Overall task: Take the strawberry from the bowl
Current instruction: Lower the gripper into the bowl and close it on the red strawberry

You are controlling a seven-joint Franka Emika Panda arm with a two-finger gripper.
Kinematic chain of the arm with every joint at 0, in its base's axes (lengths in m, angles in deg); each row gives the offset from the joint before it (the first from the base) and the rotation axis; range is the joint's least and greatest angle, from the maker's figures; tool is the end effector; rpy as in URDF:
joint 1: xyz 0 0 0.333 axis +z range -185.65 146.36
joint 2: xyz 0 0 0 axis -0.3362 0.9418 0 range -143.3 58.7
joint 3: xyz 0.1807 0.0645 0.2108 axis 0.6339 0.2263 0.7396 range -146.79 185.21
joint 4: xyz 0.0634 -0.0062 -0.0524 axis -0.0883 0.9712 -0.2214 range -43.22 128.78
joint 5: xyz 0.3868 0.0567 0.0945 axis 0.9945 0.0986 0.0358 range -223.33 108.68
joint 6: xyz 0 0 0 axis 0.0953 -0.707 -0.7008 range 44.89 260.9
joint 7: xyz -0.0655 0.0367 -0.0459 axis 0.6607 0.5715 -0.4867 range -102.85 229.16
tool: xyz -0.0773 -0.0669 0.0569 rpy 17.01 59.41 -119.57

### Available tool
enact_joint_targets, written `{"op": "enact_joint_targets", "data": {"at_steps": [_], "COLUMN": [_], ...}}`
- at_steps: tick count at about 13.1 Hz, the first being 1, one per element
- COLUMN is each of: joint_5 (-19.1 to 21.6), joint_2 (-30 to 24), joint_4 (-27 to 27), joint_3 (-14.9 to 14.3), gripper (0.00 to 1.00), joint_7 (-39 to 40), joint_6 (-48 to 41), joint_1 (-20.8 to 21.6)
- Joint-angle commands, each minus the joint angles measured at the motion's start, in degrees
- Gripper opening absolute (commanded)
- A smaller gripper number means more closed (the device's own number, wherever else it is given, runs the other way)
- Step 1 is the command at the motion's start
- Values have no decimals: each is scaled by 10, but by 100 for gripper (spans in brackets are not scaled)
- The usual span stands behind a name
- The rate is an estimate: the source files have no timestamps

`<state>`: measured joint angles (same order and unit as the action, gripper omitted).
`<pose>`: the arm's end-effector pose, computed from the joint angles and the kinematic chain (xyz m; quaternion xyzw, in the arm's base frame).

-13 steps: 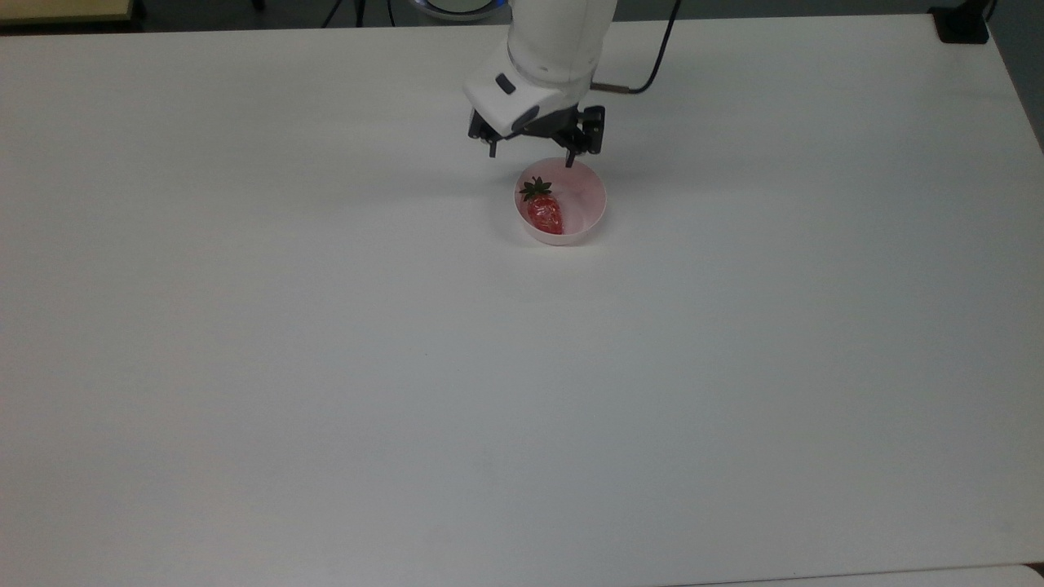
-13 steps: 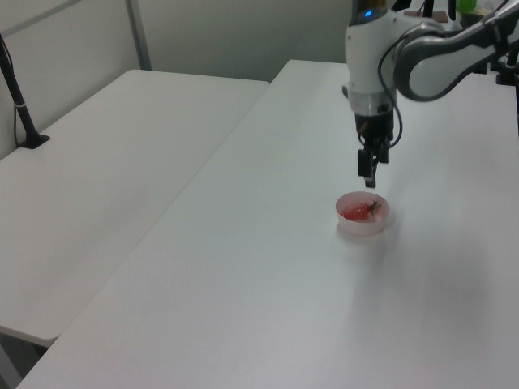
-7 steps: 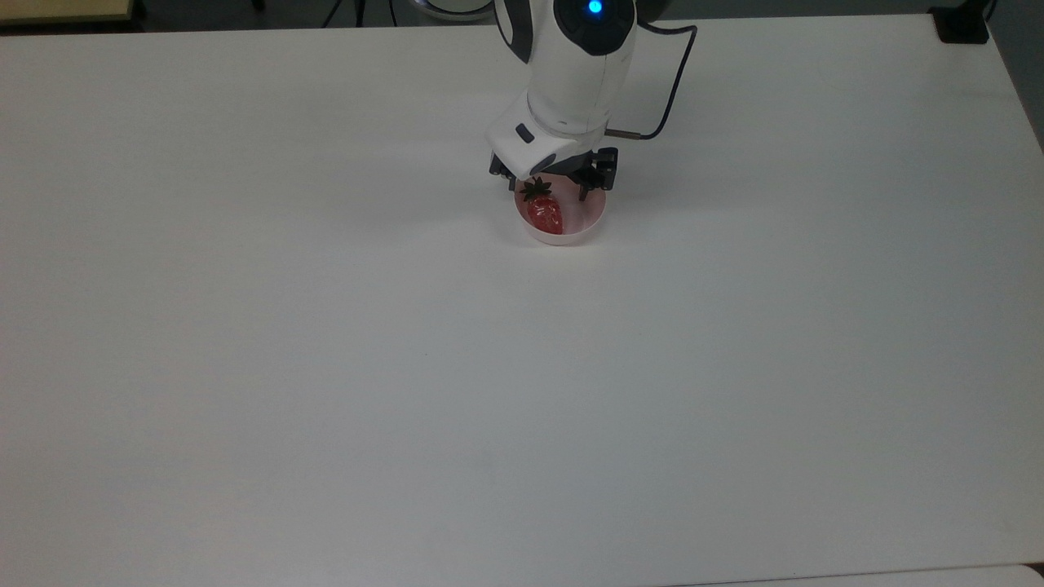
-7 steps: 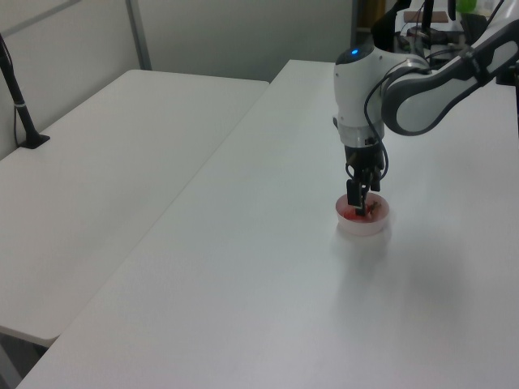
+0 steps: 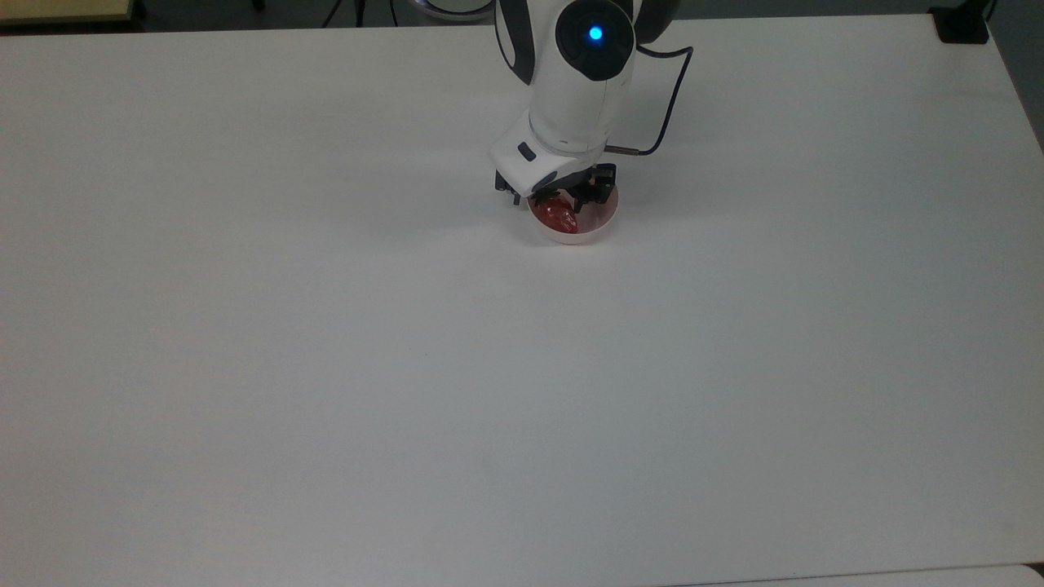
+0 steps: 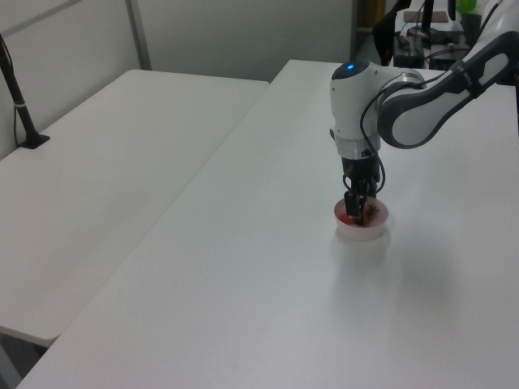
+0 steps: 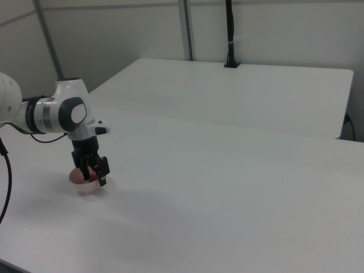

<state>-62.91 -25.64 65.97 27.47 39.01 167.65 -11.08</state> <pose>0.5635 0.1641 0.2670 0.9968 -0.0368 -0.0576 0.0416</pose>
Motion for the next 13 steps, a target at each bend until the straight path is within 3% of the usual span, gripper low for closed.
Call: {"op": "enact_joint_targets", "data": {"at_steps": [1, 3, 4, 7, 9, 13], "joint_5": [-15, -20, -20, -38, -58, -108], "joint_2": [-1, -6, -15, -32, -26, 0], "joint_4": [-3, -3, -4, -24, -25, -24], "joint_3": [-3, -3, -3, -3, 22, 40], "gripper": [81, 83, 100, 100, 100, 100], "joint_7": [-14, -14, -14, -12, -16, -91], "joint_6": [10, 5, 0, -47, -43, -30], "joint_1": [9, 8, 8, 8, 8, 15]}}
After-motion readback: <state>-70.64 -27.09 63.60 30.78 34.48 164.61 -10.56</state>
